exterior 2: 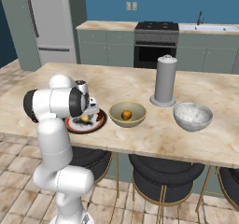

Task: Take the fruits from the plate on the dining counter and place two fruits in each bowl.

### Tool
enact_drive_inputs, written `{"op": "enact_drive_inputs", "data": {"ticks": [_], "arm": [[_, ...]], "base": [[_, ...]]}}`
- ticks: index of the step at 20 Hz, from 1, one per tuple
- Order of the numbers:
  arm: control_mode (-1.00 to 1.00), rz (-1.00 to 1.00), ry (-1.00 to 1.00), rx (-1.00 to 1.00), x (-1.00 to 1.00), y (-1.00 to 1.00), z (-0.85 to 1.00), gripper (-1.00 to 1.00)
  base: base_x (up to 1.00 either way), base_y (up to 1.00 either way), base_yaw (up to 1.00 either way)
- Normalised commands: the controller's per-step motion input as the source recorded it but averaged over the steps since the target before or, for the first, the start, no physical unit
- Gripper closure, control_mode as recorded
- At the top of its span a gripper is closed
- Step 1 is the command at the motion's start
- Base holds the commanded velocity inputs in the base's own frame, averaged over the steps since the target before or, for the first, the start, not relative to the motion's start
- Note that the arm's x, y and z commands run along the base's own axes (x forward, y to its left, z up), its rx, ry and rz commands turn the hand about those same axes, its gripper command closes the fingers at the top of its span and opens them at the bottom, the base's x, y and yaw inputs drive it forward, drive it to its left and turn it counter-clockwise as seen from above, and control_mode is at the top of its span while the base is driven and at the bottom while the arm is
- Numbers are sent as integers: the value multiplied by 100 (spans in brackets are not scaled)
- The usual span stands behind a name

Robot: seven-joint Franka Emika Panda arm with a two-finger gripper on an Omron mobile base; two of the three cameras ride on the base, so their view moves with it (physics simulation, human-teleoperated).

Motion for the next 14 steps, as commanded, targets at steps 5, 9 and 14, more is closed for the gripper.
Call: {"op": "enact_drive_inputs", "data": {"ticks": [5, 9, 14], "arm": [[-100, 0, 0, 0, 0, 0, 0, 100], [-100, 0, 0, 0, 0, 0, 2, 100], [-100, 0, 0, 0, -6, -5, 49, 100]], "base": [[0, 0, 0], [0, 0, 0], [0, 0, 0]]}}
